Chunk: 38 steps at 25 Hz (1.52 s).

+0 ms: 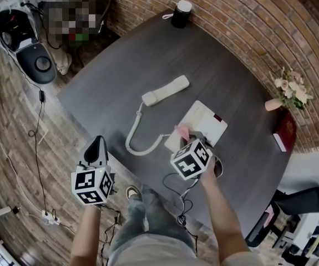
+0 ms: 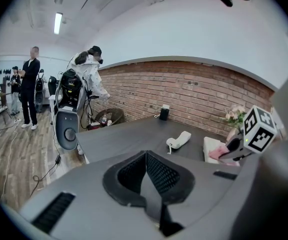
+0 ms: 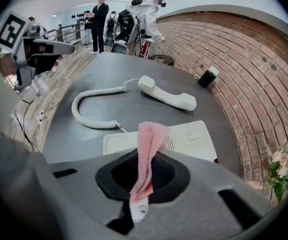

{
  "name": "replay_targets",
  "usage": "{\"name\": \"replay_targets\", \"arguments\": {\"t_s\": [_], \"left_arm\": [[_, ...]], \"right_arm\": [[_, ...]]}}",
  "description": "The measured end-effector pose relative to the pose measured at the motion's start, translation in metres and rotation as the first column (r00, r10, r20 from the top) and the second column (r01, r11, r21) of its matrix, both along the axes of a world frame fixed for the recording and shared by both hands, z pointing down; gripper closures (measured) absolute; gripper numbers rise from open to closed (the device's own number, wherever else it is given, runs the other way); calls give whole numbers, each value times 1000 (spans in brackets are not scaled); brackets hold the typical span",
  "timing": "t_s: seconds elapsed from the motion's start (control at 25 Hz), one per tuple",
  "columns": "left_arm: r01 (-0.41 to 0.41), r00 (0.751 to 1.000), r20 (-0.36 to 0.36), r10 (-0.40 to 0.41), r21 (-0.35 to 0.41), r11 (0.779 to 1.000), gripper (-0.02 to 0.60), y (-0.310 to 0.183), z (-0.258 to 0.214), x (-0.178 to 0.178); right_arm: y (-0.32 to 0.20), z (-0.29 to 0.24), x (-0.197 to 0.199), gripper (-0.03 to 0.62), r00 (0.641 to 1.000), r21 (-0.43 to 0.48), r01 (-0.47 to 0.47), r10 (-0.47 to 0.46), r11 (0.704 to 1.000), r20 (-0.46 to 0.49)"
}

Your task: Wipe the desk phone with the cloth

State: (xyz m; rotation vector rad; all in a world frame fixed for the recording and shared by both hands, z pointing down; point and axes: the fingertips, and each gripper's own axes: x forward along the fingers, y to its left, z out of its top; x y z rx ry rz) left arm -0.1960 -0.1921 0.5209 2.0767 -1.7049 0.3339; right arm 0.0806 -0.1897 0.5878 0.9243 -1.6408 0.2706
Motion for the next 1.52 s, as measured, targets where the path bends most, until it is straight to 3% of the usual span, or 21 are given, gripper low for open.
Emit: {"name": "replay_targets", "arguments": {"t_s": [1.52], "left_arm": [[17, 1000, -1, -17, -12, 1000, 577, 34, 6, -23]], "right_arm": [[47, 16, -35, 572, 999, -51, 29, -27, 998, 33]]}}
